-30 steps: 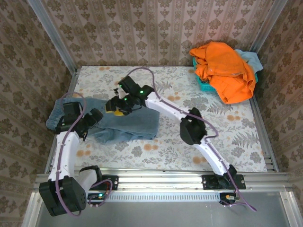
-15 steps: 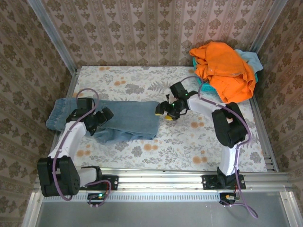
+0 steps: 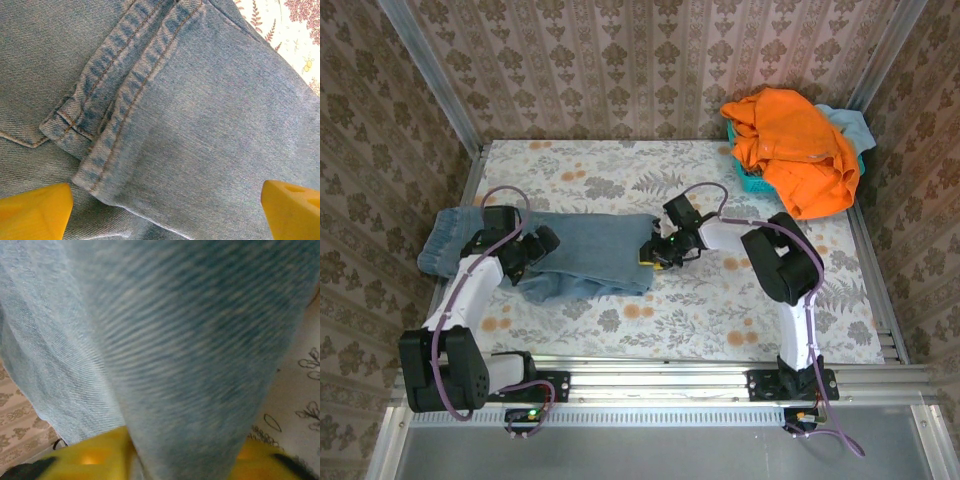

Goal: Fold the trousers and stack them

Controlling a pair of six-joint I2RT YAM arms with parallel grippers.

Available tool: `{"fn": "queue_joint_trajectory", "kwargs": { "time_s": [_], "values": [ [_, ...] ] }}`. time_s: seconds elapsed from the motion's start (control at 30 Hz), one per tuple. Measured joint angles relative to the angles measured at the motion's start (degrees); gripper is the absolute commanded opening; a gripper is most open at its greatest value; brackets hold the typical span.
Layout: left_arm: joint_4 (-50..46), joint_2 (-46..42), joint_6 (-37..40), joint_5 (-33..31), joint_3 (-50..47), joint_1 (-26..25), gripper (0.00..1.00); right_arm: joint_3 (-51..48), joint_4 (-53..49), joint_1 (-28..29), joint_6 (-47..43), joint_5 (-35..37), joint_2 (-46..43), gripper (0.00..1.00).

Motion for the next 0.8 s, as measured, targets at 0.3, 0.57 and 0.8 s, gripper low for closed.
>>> {"fn": "queue_joint_trajectory", "kwargs": {
  "time_s": [0.3,0.57,0.8],
  "values": [
    [-2.32,-1.38,1.27,-0.44,3.28,1.68,0.98,-12.41,-3.48,-10.54,-2.8,0.37,-16.41,0.0],
    [-1.42,-1.07,1.18,-0.42,4.94,1.16,0.97,-21.94,-18.8,-27.74,-9.81,2.36,-34.88,0.0],
    [-1.7,4.17,1.09,-0.85,7.19,-0.61,0.98,-22.36,-27.45,-37.88,-11.91,4.76,-45.88,0.0]
  ]
}}
